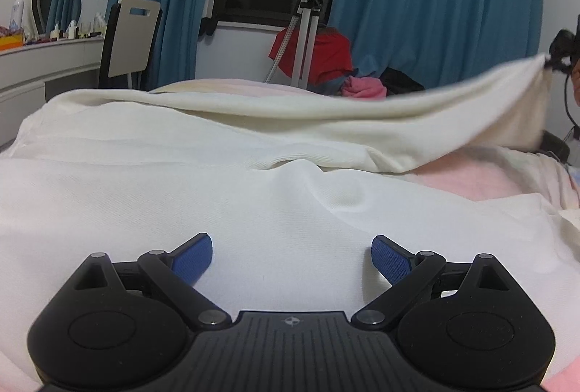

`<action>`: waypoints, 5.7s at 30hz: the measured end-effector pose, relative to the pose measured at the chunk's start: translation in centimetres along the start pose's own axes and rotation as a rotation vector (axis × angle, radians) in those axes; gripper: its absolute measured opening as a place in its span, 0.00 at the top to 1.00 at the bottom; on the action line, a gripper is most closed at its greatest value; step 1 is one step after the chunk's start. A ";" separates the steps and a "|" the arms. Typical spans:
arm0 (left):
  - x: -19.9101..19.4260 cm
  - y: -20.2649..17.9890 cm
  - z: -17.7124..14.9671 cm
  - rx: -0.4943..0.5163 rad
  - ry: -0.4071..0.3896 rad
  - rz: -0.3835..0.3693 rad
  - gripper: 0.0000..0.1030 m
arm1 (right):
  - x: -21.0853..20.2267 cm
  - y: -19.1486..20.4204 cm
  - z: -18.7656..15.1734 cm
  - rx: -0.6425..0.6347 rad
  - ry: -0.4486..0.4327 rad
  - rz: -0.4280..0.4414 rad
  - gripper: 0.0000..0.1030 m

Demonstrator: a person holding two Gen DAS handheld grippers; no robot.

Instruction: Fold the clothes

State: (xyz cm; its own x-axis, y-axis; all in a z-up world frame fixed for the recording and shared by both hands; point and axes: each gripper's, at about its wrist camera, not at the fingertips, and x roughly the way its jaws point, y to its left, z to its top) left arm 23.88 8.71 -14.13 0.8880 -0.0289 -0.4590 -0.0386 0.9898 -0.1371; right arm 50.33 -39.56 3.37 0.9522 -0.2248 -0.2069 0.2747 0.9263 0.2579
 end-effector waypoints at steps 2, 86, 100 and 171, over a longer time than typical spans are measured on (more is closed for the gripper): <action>0.1 0.1 0.0 -0.008 0.000 -0.005 0.07 | -0.1 -0.3 -0.9 -0.011 -0.036 -0.003 0.92; -2.8 -4.8 8.5 0.277 0.055 -0.200 0.14 | -14.1 -15.2 -18.5 0.293 0.260 -0.127 0.28; -16.1 13.1 7.7 -0.206 0.136 0.127 0.06 | -25.4 -14.5 -16.7 0.224 0.302 -0.162 0.28; 18.8 17.2 23.2 -0.540 0.102 0.344 0.84 | 13.0 -9.7 -12.1 0.144 0.268 -0.169 0.87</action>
State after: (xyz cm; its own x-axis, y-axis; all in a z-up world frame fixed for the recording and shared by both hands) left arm 50.53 28.41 -4.73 0.7369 0.2376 -0.6329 -0.5617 0.7360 -0.3778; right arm 58.44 -47.84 -13.27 0.8278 -0.2663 -0.4938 0.4599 0.8262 0.3253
